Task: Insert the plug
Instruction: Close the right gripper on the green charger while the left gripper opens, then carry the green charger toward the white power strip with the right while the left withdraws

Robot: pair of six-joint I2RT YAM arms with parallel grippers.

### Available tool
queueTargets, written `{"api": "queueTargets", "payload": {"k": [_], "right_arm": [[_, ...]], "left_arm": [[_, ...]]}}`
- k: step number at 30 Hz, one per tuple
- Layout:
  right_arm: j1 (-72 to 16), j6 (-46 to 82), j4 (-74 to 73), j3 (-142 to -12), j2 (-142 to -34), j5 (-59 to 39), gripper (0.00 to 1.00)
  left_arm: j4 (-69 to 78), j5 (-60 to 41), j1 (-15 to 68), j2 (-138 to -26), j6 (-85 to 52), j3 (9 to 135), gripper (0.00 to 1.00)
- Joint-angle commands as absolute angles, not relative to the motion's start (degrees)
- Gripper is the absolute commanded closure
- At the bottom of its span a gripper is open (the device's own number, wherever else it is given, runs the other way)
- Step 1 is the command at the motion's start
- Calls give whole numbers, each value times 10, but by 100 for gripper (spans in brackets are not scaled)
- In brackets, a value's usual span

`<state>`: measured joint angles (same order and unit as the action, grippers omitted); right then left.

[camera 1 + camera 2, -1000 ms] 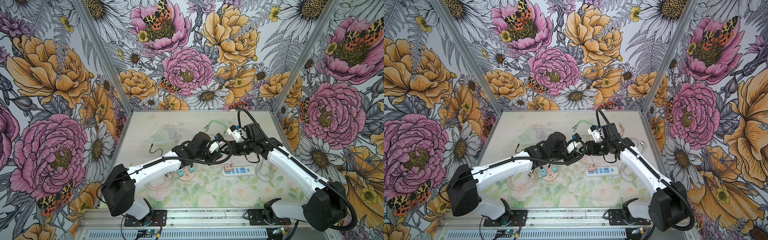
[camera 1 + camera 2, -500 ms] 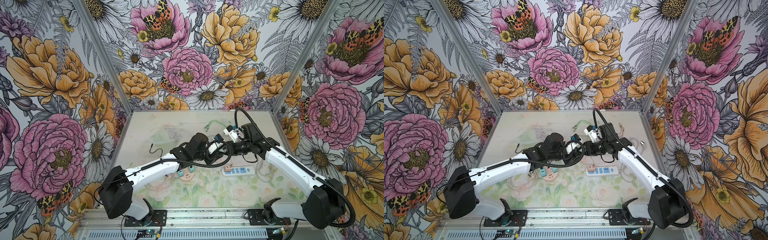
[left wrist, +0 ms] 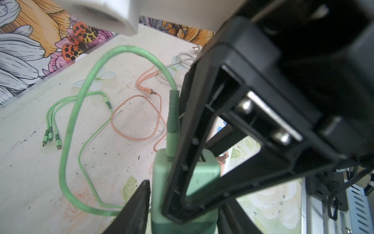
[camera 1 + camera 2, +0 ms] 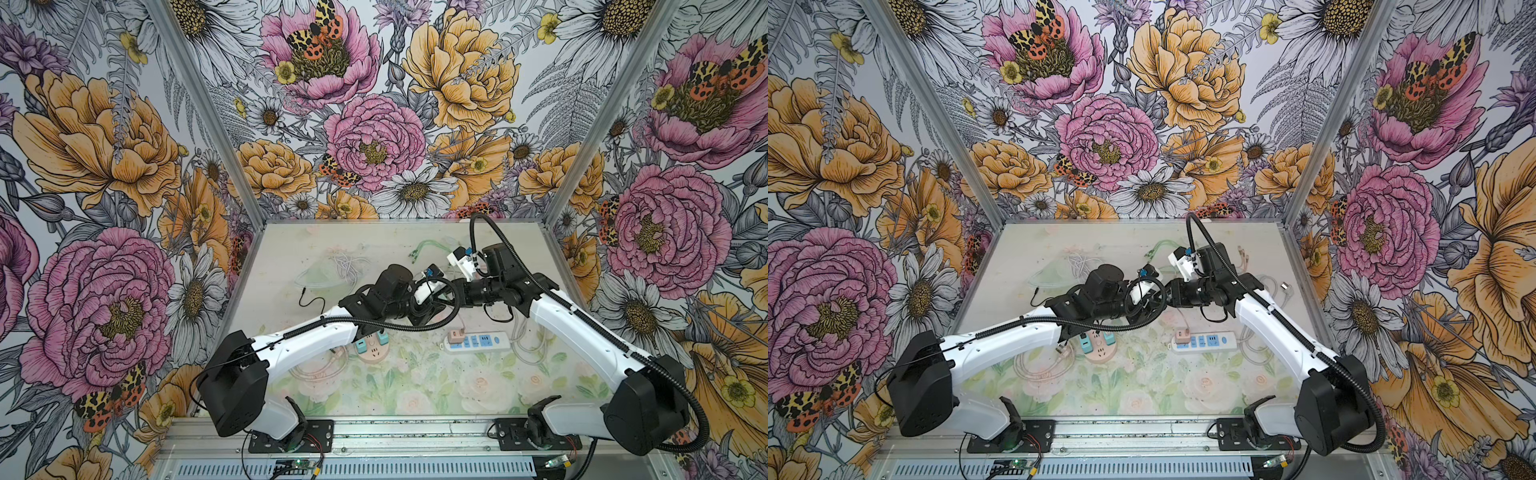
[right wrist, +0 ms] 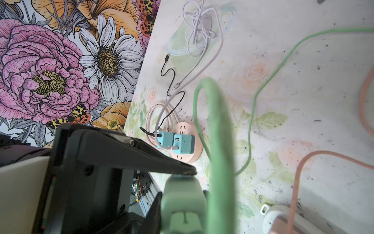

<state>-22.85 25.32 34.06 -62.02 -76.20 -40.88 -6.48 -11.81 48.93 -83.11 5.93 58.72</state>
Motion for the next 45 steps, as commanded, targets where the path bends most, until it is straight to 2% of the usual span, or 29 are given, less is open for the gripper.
{"api": "queueTargets", "payload": {"k": [1,5,9,15,19,25,37,45], "right_arm": [[-224,219,381,-656,-738,-371,100],[-216,194,434,-684,-731,-297,100],[-197,184,455,-699,-722,-273,100],[-160,191,492,-719,-714,-187,100],[-156,181,510,-731,-716,-175,100],[-155,187,512,-751,-711,-178,100],[-156,209,513,-734,-718,-194,100],[-155,212,521,-726,-699,-195,100]], "left_arm": [[-31,-76,471,-788,30,562,47],[-27,-65,466,-750,5,527,47],[-15,-82,455,-713,-23,493,46],[-38,-98,439,-715,-72,488,46],[-7,-127,443,-759,-111,487,47],[17,-116,451,-893,-190,533,51],[44,-122,505,-1011,-80,596,51],[81,1,511,-1068,-61,628,52]]}}
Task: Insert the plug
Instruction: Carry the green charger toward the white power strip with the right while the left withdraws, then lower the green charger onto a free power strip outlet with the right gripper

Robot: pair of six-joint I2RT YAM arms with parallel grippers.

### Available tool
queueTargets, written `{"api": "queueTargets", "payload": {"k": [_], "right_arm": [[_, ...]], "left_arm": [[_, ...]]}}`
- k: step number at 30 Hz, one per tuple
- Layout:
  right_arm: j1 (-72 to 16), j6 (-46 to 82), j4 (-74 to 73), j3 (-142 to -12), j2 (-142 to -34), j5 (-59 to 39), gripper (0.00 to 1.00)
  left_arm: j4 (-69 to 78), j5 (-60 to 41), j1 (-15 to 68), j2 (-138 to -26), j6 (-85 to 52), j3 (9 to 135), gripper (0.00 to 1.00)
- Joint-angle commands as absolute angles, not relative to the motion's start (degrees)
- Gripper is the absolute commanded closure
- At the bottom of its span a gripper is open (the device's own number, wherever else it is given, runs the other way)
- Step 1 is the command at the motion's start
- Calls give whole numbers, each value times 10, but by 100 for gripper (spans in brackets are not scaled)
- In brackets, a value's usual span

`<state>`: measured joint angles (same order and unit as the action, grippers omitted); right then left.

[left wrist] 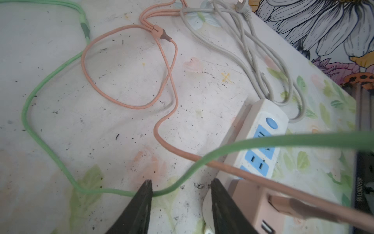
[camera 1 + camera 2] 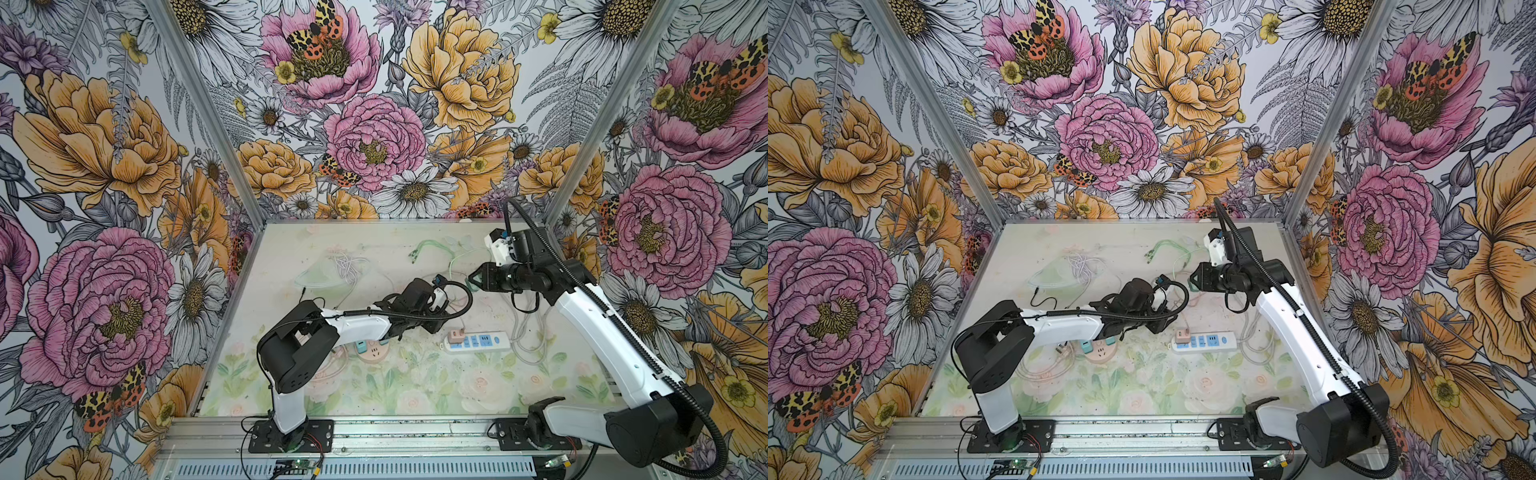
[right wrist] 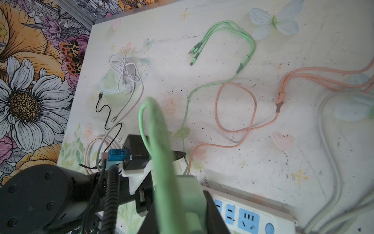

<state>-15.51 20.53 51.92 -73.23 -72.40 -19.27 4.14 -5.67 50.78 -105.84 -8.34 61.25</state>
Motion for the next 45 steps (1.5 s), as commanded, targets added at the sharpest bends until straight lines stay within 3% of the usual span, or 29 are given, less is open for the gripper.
{"api": "queueTargets", "payload": {"k": [1,5,12,27,39,45], "right_arm": [[-155,212,522,-724,-697,-194,100],[-155,213,526,-711,-690,-192,100],[-155,213,543,-677,-686,-150,100],[-175,264,576,-573,-693,-5,100],[-189,231,562,-567,-687,11,100],[-194,169,513,-549,-667,-43,100]], "left_arm": [[89,11,510,-1071,-59,628,55],[105,46,503,-1077,-50,638,82],[115,6,466,-1060,-45,664,90],[-47,-51,420,-1159,-87,864,88],[-68,-91,405,-1166,-141,831,86],[-68,-97,404,-1138,-142,790,83]]}}
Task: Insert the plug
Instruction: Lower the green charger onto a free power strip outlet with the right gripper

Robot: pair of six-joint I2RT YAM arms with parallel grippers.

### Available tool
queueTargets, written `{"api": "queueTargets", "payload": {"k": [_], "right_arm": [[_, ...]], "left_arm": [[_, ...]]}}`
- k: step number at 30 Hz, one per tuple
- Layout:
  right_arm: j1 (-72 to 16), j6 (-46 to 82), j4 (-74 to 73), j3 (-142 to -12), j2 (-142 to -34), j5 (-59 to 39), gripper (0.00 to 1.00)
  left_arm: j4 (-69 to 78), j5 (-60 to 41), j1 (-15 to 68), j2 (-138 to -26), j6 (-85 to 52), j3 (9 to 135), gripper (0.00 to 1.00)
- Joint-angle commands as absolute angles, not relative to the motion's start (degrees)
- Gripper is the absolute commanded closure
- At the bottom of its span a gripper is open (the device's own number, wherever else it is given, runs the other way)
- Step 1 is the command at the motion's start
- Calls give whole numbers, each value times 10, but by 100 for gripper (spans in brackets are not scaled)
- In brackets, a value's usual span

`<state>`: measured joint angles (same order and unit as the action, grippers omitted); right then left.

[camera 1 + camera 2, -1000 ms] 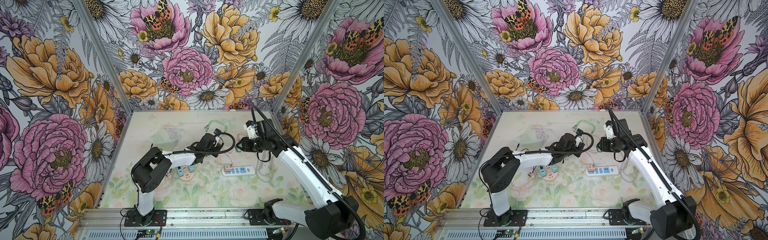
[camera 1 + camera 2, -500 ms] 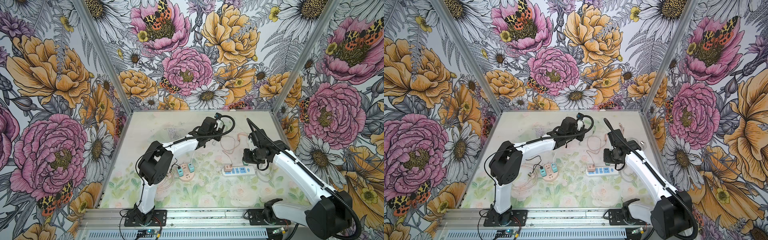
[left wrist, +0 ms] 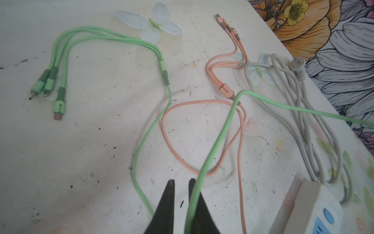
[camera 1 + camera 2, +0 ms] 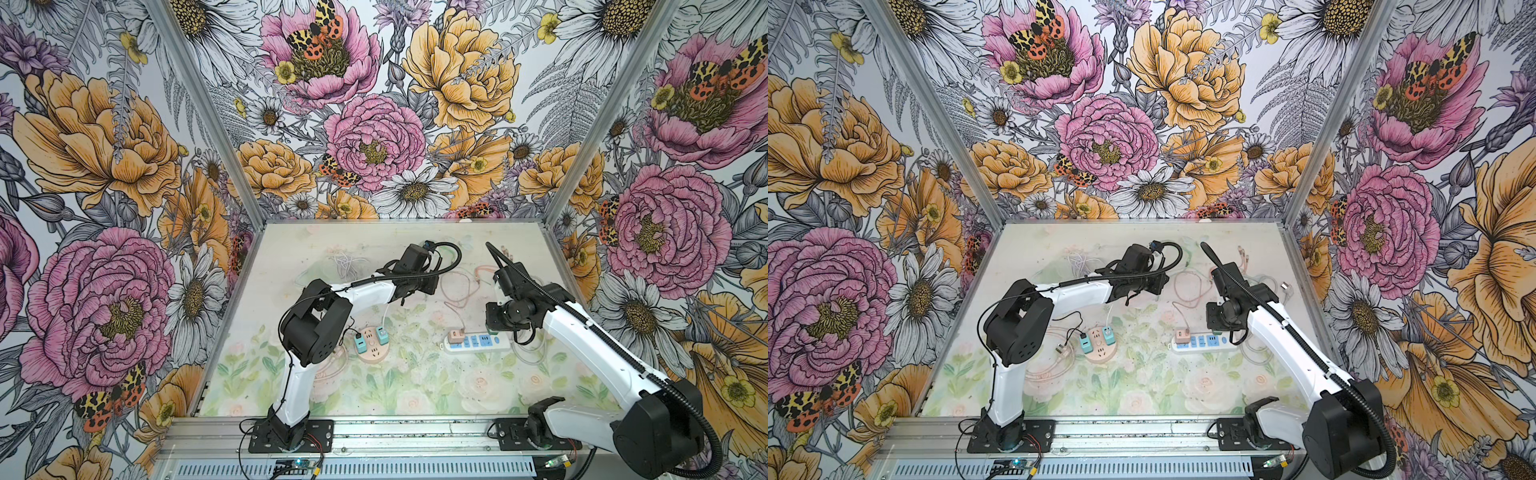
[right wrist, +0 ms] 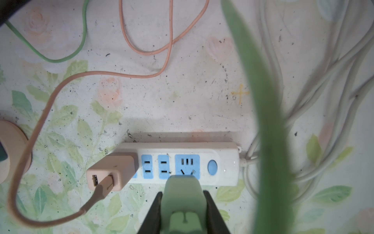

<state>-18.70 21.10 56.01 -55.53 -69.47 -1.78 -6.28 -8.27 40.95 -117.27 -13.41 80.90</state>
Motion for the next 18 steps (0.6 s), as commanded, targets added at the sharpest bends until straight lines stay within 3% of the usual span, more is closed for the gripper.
{"api": "queueTargets", "payload": {"k": [1,11,18], "right_arm": [[-193,169,498,-548,-659,-44,100],[-201,262,491,-541,-688,-62,100],[-251,297,492,-506,-687,-20,100]], "left_arm": [[-68,-97,404,-1134,-142,784,83],[-61,-98,402,-1099,-154,738,83],[-61,-98,401,-1091,-156,725,83]]}}
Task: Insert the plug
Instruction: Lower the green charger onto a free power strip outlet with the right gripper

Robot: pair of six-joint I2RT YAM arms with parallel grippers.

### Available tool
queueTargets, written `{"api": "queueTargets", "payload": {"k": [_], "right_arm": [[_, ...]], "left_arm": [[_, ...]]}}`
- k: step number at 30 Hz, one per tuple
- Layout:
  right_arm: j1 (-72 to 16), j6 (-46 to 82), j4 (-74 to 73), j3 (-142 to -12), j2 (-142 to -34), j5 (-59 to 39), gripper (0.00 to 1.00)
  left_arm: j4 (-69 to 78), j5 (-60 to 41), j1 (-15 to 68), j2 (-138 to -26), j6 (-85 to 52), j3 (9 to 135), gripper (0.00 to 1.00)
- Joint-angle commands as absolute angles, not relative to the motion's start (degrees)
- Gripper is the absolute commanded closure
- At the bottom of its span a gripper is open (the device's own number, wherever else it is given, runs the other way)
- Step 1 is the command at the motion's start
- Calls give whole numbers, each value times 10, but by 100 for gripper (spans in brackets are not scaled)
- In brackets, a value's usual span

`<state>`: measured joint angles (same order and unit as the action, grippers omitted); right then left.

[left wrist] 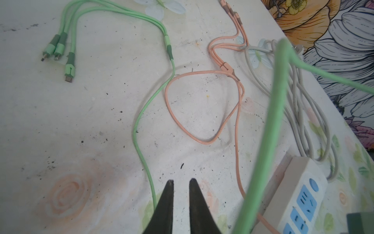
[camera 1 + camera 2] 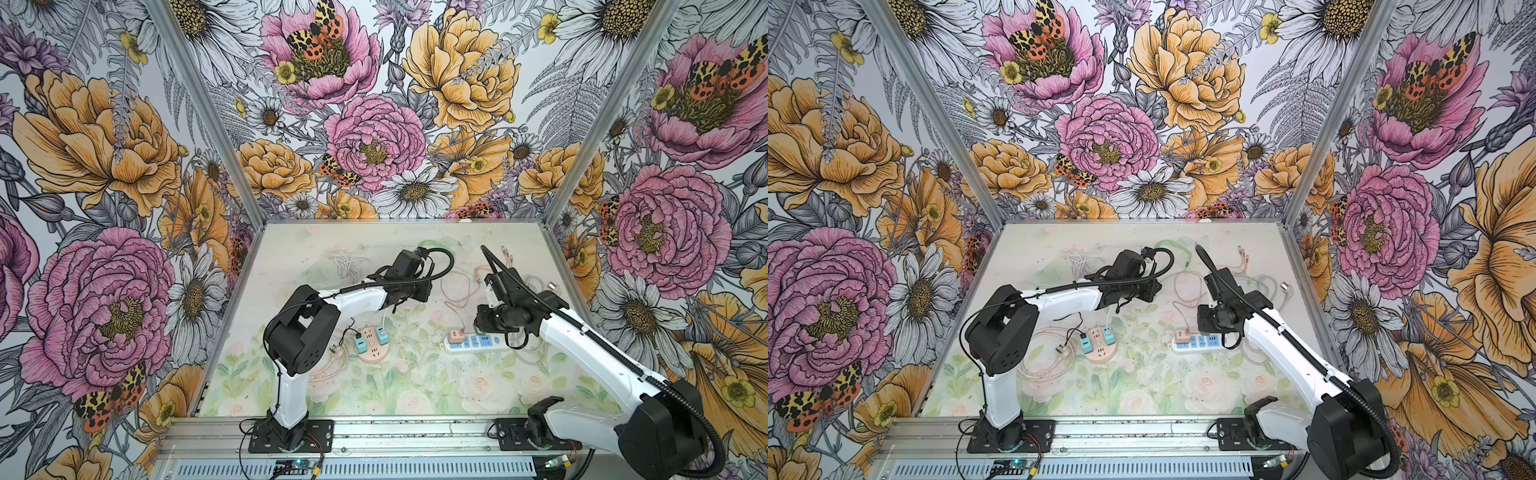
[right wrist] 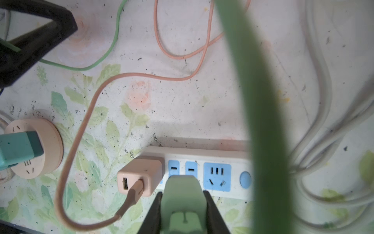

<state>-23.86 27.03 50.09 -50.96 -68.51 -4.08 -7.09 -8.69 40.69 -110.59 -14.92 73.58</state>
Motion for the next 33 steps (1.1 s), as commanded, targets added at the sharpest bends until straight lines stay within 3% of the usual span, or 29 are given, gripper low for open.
{"api": "queueTargets", "payload": {"k": [1,16,25,33], "right_arm": [[-260,301,492,-503,-689,-16,100],[-282,306,491,-493,-720,62,100],[-282,307,491,-493,-706,66,100],[-281,305,489,-501,-720,64,100]], "left_arm": [[-61,-97,402,-1091,-156,725,83],[-65,-98,397,-1084,-156,719,80],[-144,-100,392,-1049,-133,714,56],[-189,-128,414,-944,-118,649,52]]}}
